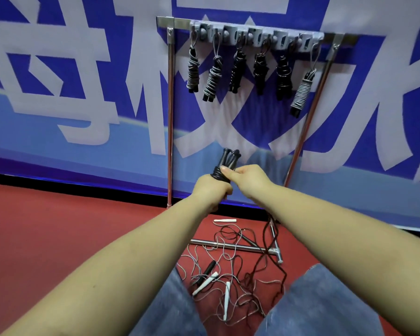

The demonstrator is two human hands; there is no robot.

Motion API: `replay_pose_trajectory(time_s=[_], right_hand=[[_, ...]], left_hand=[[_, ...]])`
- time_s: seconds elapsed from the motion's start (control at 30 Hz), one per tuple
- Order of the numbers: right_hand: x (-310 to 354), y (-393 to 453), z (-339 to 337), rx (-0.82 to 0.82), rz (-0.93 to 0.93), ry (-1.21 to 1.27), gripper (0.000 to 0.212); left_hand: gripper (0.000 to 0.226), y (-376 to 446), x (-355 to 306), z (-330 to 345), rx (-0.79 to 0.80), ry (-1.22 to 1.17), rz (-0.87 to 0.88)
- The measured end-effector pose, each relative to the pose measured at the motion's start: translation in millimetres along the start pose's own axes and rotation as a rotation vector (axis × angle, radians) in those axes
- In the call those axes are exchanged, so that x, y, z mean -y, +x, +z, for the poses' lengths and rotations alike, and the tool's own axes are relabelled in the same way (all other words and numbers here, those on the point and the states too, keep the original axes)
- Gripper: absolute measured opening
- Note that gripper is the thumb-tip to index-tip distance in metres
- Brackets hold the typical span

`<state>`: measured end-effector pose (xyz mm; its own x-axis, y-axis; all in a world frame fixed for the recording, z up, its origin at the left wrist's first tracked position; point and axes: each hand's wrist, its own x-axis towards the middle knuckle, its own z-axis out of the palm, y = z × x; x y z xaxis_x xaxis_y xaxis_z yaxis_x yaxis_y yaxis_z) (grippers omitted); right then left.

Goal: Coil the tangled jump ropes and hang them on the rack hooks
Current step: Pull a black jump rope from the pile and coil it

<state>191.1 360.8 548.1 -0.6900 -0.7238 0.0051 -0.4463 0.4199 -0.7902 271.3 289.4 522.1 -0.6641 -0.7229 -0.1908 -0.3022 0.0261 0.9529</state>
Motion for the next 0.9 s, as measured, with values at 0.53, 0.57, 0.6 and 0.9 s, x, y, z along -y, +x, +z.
replay_pose_trajectory(time_s=[0.53,0.57,0.6,0.9], right_hand=[[1,9,11,-0.105,-0.190,-0.839,0.032],[0,8,11,-0.059,-0.235,-0.937,0.032],[-1,6,11,-0.019,-0.265,-1.016,0.032],[2,8,-2,0.139,-0.762,-1.488,0.028]], left_hand=[[0.015,38,-25,-8,-0.227,0.767,0.199],[0.013,39,-25,-10,-0.226,0.803,0.188],[0.010,39,-24,-11,-0.217,0.837,0.167],[0.009,40,-11,-36,0.026,1.208,0.146]])
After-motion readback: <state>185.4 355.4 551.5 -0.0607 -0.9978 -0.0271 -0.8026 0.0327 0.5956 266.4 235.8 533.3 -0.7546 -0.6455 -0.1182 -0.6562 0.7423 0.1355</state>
